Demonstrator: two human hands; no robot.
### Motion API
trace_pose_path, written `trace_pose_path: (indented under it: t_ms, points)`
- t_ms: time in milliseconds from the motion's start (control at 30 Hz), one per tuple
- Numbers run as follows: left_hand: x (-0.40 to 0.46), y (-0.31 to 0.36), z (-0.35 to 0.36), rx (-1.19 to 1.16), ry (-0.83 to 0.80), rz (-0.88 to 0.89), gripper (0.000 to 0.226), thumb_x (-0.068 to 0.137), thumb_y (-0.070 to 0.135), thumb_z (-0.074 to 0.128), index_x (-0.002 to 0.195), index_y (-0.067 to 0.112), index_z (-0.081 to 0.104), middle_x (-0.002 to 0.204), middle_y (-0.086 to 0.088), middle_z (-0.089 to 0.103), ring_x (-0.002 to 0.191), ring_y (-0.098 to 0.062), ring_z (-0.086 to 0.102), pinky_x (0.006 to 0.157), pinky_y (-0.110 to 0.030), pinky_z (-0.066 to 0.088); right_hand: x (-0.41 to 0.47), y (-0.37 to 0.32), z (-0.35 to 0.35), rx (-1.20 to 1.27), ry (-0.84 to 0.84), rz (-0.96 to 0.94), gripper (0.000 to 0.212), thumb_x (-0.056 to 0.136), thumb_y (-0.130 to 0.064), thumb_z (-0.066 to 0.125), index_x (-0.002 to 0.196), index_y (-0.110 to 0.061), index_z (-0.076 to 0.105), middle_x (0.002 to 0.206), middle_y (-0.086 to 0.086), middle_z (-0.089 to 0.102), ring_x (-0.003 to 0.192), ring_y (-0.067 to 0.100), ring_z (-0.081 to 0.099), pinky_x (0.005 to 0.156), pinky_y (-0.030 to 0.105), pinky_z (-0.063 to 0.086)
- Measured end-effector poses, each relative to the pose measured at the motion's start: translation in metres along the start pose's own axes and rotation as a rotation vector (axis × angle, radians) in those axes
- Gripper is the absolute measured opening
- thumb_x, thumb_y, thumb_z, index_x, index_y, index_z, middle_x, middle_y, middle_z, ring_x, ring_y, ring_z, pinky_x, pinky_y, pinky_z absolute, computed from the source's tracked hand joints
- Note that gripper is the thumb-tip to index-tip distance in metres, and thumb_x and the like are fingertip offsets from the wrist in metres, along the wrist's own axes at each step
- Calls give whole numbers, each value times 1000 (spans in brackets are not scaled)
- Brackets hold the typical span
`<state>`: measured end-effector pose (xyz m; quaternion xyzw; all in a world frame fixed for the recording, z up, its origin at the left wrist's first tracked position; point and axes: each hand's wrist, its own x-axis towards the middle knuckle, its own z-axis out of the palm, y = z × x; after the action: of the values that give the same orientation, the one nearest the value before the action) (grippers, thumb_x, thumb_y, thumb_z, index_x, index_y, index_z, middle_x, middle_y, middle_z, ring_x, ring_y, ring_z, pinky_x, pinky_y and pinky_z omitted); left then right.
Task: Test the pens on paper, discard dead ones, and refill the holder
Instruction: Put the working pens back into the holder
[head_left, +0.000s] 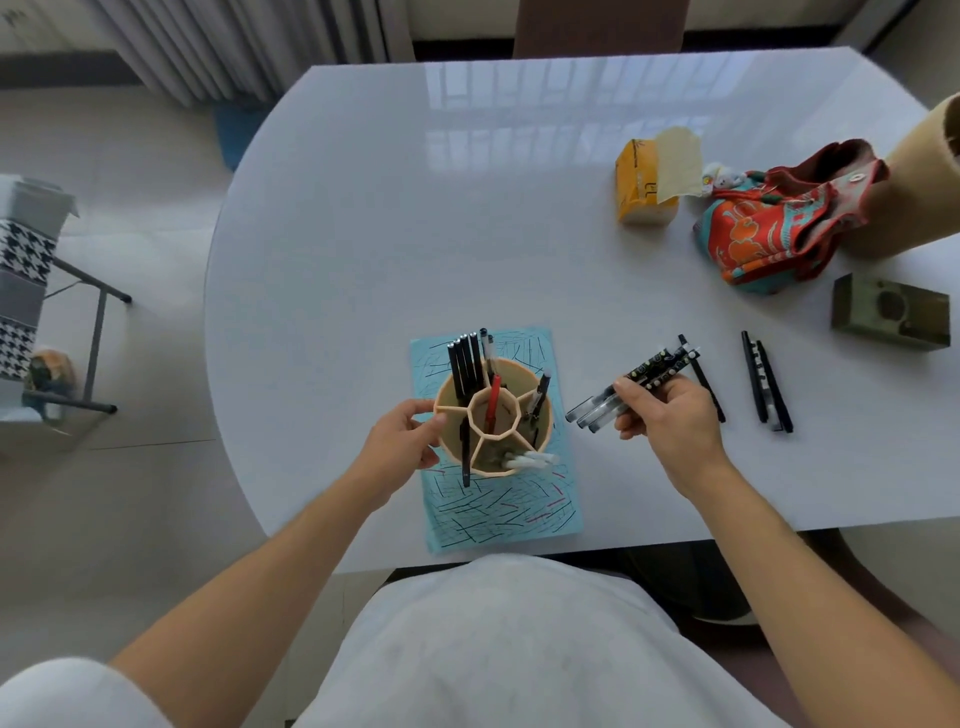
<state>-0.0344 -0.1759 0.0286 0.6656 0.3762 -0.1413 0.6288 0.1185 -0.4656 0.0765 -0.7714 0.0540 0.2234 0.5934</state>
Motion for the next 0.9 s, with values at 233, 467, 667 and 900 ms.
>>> trace_pose_path:
  t_ms: [233, 467, 667, 900]
  points:
    - [-1, -4, -3, 3, -16, 7, 14, 97, 32, 64, 111, 31, 65, 94, -10, 71, 72, -14, 69, 66, -24, 59, -11, -2, 21, 28, -9, 7, 16, 95, -21, 72, 92, -6, 74, 80, 17, 74, 63, 23, 67, 57, 34, 58]
    - [-2, -3, -5, 15, -38, 16, 17, 96, 33, 65, 113, 30, 64, 94, -10, 72, 73, -17, 68, 70, -28, 60, 4, -11, 64, -439, -192, -14, 10, 89, -26, 77, 95, -18, 73, 74, 1, 75, 63, 11, 72, 64, 34, 62]
    - [3, -9, -10, 10, -59, 31, 20, 95, 34, 67, 114, 28, 65, 91, -13, 72, 73, -22, 67, 74, -37, 60, -3, 3, 49, -386, -169, 21, 33, 85, -28, 78, 116, -19, 70, 95, 0, 74, 89, 21, 74, 84, 45, 62]
    - [11, -11, -10, 10, -66, 36, 19, 94, 33, 67, 112, 28, 67, 84, -12, 73, 76, -32, 71, 73, -40, 58, 23, 33, -57, -425, 266, 122, 17, 92, -19, 67, 108, -14, 73, 95, 2, 74, 88, 20, 72, 88, 45, 60]
